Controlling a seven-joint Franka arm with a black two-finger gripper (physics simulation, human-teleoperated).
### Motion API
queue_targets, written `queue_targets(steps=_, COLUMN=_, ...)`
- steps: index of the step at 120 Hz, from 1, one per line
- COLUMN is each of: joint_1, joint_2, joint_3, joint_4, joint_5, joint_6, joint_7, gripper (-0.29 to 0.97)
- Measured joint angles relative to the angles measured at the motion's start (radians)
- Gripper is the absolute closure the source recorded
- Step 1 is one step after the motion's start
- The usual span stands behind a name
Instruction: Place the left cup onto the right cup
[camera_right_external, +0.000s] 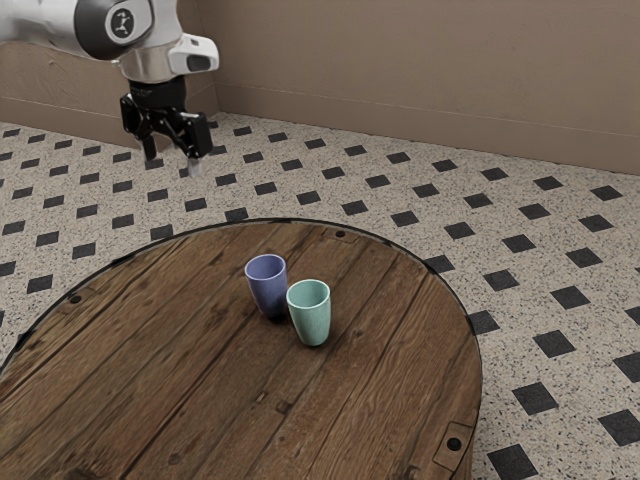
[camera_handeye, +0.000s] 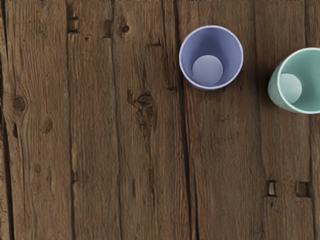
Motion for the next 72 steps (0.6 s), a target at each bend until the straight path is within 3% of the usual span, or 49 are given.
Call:
queue_targets(steps=27, joint_1=0.043, joint_2=0.001, joint_3=-0.057, joint_4=0.000, joint_5=0.010, joint_6=0.019, joint_7=0.009, gripper=0.00)
queue_targets(steps=57, joint_1=-0.020, joint_2=0.067, joint_3=-0.064, joint_4=-0.002, joint_5=0.020, joint_6=0.088, joint_7=0.017, gripper=0.00)
queue_targets(steps=72, joint_1=-0.009, joint_2=0.109, joint_3=-0.057, joint_4=0.000, joint_5=0.021, joint_6=0.131, joint_7=0.023, gripper=0.00)
